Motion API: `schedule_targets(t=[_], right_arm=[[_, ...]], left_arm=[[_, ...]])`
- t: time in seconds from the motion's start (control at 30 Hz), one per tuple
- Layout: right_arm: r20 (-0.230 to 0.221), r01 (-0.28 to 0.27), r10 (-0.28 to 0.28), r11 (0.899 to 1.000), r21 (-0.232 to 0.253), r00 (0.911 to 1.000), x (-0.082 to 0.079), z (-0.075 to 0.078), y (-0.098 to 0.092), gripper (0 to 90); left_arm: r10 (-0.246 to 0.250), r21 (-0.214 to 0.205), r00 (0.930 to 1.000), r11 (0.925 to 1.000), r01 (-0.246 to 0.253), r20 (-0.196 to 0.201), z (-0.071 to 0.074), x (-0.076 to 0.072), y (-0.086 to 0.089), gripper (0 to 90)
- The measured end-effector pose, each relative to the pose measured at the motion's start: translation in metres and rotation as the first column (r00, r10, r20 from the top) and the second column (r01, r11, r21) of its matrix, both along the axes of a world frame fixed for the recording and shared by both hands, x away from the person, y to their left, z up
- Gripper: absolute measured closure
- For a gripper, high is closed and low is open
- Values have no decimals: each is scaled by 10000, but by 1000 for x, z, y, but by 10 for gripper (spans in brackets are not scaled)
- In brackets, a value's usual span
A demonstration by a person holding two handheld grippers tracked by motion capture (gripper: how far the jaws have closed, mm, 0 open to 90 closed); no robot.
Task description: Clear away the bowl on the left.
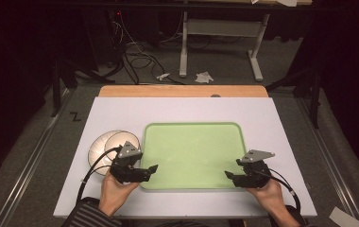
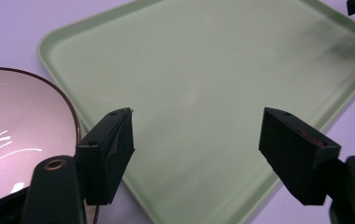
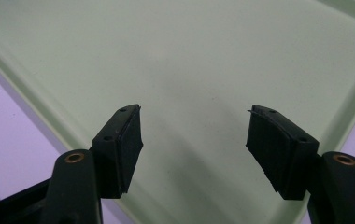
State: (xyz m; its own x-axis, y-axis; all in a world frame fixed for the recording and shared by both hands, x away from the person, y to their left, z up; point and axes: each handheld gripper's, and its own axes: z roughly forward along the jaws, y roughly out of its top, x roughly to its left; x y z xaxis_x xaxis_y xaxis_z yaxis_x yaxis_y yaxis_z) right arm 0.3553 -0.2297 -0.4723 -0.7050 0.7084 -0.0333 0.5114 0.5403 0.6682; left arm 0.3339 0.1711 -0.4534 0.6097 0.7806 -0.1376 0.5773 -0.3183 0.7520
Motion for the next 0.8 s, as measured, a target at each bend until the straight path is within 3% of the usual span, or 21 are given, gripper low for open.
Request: schedule_targets(t=[0.23,0.3,0.57,0.8], right_arm=[[-207,87,-90,9998,-157,9997,2,-2,1,364],[-159,44,-46,9999,-145,9999,1,-2,2,364],[-333,5,-12,9998,-213,9994,2,-2,1,364],[-490,-5,-4,9998,-186,9988,3,-4,2,364]], left_arm=[[11,-209,10000,9998,-9,86,3,-2,3,259],[-22,-522,10000,9986,25,65,7,-4,4,261],[29,-501,9999,9987,-36,-137,8,-2,6,263],[255,-864,9996,9959,-261,-88,13,-1,13,261]])
